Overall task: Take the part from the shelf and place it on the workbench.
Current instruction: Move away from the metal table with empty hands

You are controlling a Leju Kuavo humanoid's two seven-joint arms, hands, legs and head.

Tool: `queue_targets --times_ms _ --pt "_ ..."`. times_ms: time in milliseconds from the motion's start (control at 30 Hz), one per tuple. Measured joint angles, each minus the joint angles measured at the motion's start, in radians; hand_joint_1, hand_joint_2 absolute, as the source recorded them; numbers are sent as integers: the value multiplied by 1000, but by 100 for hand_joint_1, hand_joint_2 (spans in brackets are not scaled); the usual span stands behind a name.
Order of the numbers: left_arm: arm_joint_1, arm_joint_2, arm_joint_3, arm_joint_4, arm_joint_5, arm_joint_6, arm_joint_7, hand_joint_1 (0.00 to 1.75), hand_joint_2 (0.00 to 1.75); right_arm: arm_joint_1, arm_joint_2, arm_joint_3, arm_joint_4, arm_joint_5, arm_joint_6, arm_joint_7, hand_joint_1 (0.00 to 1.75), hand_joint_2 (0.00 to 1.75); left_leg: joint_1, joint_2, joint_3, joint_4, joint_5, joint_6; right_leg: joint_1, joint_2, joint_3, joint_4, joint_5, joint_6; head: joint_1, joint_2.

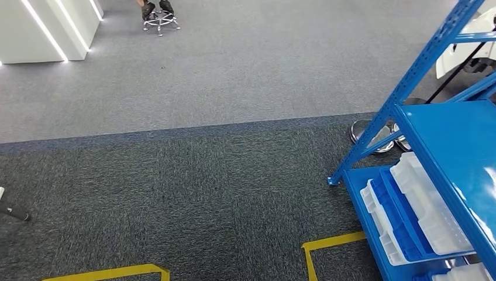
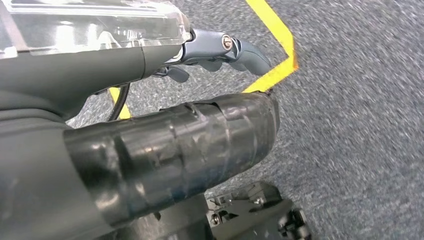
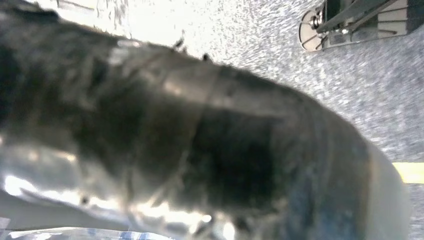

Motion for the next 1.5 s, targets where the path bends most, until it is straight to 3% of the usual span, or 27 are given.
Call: queue_targets --times_ms 67,133,200,267,333,400,467,500,533,567,633,700,767,833,900,967,1000,1033,1133,1200,1267,1300,1367,1433,1467,1500 --pt "0 0 0 0 1 -4 -1 0 0 3 -3 -2 -1 1 -3 0 0 0 0 22 6 0 -5 -5 -4 -21 54 -100 63 2 0 0" --pt "1 0 0 0 1 -11 -1 0 0 3 -4 -2 -2 5 -7 -4 0 0 -4 40 13 2 -14 -16 2 -63 119 -224 107 -7 0 0" --pt "1 0 0 0 0 -16 2 0 0 3 -5 -2 -3 13 -9 -8 0 0 -9 58 21 2 -21 -29 10 -76 138 -267 111 -21 -1 0" --pt "-3 1 0 0 0 -18 6 0 0 6 -4 -2 -4 17 -10 -9 0 0 -7 69 30 0 -27 -41 10 -54 139 -270 113 -34 -1 0" --pt "-3 1 0 0 -1 -20 9 0 0 7 -4 -2 -4 17 -10 -8 0 0 -3 36 19 39 -57 -50 5 -35 142 -276 118 -48 -1 0" --pt "0 1 0 0 -2 -20 11 0 0 5 -3 -2 -4 18 -8 -8 0 0 -1 -13 -35 153 -120 -54 4 -14 143 -278 119 -58 -1 0" --pt "5 1 0 0 -2 -20 13 0 0 5 -3 -2 -4 19 -5 -9 0 0 -1 -30 -94 267 -158 -55 8 11 142 -275 118 -62 -2 0" --pt "6 1 0 0 -2 -20 13 0 0 5 -3 -2 -4 20 -4 -9 0 0 -1 -32 -106 281 -148 -55 9 25 142 -273 117 -63 -2 0" --pt "7 1 0 0 -2 -20 13 0 0 5 -3 -2 -4 21 -2 -10 0 0 -1 -35 -100 257 -118 -53 9 39 143 -271 116 -63 -2 0" --pt "7 1 0 0 -1 -20 12 0 0 5 -3 -2 -4 22 1 -11 0 0 -1 -43 -78 199 -77 -49 9 54 144 -269 115 -62 -2 0" --pt "7 3 0 0 -3 -20 11 0 0 4 -2 -2 -4 25 5 -11 0 0 -1 -84 -30 74 -17 -42 10 78 143 -263 112 -56 -1 0" --pt "5 4 0 0 -6 -20 14 0 0 3 -1 -2 -4 26 9 -9 0 0 -3 -106 -12 23 -6 -37 9 96 138 -261 112 -45 -1 0" --pt "1 4 0 0 -9 -19 20 0 0 5 -2 -2 -4 26 11 -1 0 0 -4 -89 -8 15 0 -29 6 110 135 -263 114 -32 -1 0" --pt "-2 3 -1 0 -12 -18 23 0 0 6 -3 -3 -4 26 11 5 0 0 1 -67 -1 1 8 -15 8 83 123 -240 98 -22 1 0" --pt "-1 3 -1 0 -13 -17 20 0 0 3 -4 -3 -4 26 12 7 0 0 2 -42 1 -6 12 -7 9 31 76 -145 43 -15 3 0" --pt "0 3 -1 0 -12 -18 11 0 0 -1 -4 -3 -4 27 13 6 0 0 1 -15 1 -6 9 -6 5 8 18 -29 -5 -7 4 0" --pt "0 3 -1 0 -11 -18 7 0 0 -1 -5 -3 -4 28 13 4 0 0 1 -1 2 -5 7 -7 2 3 7 -6 -4 -4 4 0" --pt "-1 3 -1 0 -10 -19 3 0 0 0 -5 -3 -4 29 14 3 0 0 1 10 4 -5 5 -8 0 -3 15 -21 15 -3 4 0" --pt "-4 1 -2 0 -10 -20 0 0 0 -1 -5 -3 -4 32 14 -1 0 0 -2 40 16 -3 -6 -19 2 -48 110 -205 103 -10 4 0" --pt "-5 0 -2 0 -10 -20 1 0 0 -3 -5 -3 -4 33 13 -1 0 0 -7 58 22 -2 -14 -32 10 -67 140 -267 117 -23 3 0" --pt "-9 0 -2 0 -11 -20 4 0 0 -2 -5 -4 -4 33 13 0 0 0 -8 73 30 -6 -17 -44 13 -49 139 -269 116 -36 2 0" --pt "-11 0 -2 0 -11 -20 5 0 0 -1 -4 -4 -4 34 13 1 0 0 -6 67 33 -3 -23 -50 11 -39 141 -274 118 -42 3 0" --pt "-13 1 -2 0 -12 -20 6 0 0 -1 -3 -4 -4 35 13 3 0 0 -3 25 15 49 -61 -60 6 -20 146 -282 123 -56 2 0" --pt "-10 1 -2 0 -13 -20 6 0 0 -3 -2 -4 -4 37 15 2 0 0 0 -21 -45 173 -122 -63 7 -1 146 -283 125 -63 1 0" --pt "-8 1 -2 0 -13 -20 6 0 0 -3 -2 -4 -4 39 17 1 0 0 0 -28 -78 235 -143 -63 9 12 146 -282 125 -65 1 0" --pt "-6 1 -2 0 -13 -21 6 0 0 -3 -1 -4 -4 40 18 0 0 0 -1 -31 -100 272 -144 -62 11 25 146 -280 124 -66 1 0"
